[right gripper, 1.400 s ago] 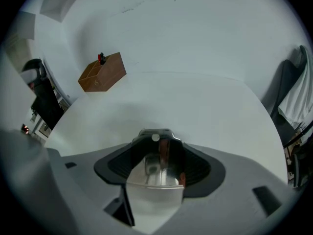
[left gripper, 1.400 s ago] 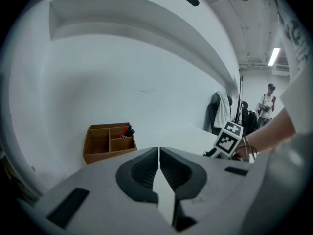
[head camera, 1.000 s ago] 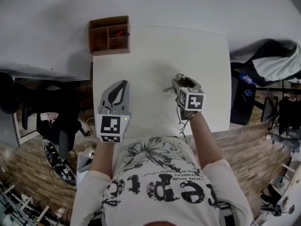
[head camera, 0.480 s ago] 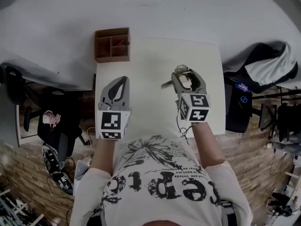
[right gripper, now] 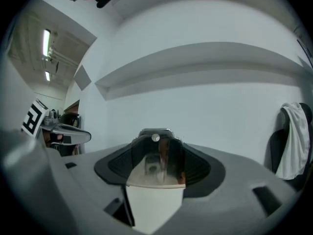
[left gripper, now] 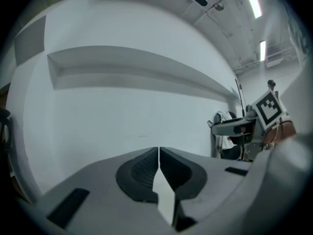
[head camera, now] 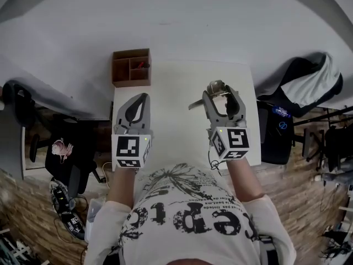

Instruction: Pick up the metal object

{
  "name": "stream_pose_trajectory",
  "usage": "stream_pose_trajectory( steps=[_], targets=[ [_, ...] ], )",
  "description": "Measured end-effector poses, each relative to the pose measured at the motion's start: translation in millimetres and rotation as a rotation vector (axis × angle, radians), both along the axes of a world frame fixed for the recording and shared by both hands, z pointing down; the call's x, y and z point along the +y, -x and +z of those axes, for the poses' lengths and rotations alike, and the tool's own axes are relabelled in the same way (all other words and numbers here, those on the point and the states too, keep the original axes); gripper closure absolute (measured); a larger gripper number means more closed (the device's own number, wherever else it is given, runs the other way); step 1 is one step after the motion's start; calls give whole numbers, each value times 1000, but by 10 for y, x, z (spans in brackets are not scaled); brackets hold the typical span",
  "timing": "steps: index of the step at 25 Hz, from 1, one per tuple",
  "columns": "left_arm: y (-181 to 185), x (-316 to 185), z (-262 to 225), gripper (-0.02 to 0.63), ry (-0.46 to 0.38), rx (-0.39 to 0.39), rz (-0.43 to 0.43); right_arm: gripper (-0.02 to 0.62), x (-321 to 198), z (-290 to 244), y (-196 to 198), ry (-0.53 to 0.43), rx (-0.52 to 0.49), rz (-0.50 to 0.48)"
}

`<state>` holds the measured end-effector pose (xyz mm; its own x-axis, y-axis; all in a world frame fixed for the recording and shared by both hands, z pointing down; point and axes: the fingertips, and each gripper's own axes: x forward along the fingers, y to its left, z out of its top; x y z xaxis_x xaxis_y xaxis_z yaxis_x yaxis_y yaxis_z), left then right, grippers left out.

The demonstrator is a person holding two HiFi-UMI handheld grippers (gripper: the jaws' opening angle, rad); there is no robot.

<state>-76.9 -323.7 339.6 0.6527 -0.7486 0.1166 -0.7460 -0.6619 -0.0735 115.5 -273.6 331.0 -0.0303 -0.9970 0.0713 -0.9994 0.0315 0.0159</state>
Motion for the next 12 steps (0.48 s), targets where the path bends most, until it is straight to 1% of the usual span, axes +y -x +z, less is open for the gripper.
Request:
stream_pose_trajectory(
  steps=[12],
  targets=[
    [-11,1,72,594,23,-3,-7,315,-31,114,28,22,-2,0]
  ],
)
